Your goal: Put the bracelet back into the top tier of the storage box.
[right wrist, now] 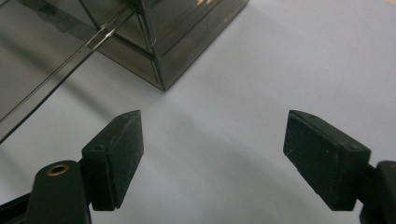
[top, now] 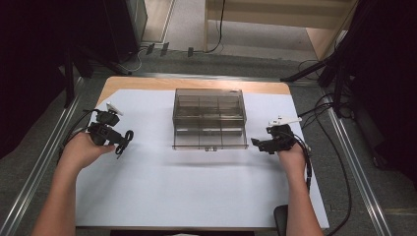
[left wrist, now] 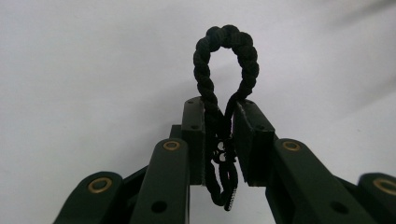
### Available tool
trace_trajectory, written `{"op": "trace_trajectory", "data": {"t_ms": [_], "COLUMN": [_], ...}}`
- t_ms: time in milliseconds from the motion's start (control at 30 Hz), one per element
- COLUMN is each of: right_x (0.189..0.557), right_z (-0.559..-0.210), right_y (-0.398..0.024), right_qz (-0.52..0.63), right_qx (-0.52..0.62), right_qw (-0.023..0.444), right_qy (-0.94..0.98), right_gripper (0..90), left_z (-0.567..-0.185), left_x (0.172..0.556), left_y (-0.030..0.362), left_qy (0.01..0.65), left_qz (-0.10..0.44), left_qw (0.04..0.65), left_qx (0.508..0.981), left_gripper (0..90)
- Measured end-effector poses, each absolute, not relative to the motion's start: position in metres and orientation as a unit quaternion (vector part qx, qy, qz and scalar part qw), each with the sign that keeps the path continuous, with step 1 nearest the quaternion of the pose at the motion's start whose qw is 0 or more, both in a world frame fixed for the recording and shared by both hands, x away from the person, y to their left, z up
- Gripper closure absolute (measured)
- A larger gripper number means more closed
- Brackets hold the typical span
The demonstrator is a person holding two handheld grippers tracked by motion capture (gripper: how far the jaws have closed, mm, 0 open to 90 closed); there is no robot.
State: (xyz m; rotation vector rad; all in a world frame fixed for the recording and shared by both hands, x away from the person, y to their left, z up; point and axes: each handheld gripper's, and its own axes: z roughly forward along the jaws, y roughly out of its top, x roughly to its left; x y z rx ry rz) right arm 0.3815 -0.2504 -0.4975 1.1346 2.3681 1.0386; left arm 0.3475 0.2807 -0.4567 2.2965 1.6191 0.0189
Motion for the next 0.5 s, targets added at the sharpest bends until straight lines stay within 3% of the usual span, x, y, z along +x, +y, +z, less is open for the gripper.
{"op": "trace_trajectory", "data": {"t_ms": [500], "right_x": [0.385], "right_z": [-0.497], "right_y": [-0.246], "right_qz": [0.367], "right_qx": [0.392], "right_qw": [0.157], "right_qy": [0.829], "right_gripper": [21.3], "left_z": [-0.450], "left_x": [0.339], "left_y": [0.261], "left_qy": [0.533], "left_qz": [-0.010], "left_qw": [0.187], "left_qx": [0.825], "left_gripper": [76.3]}}
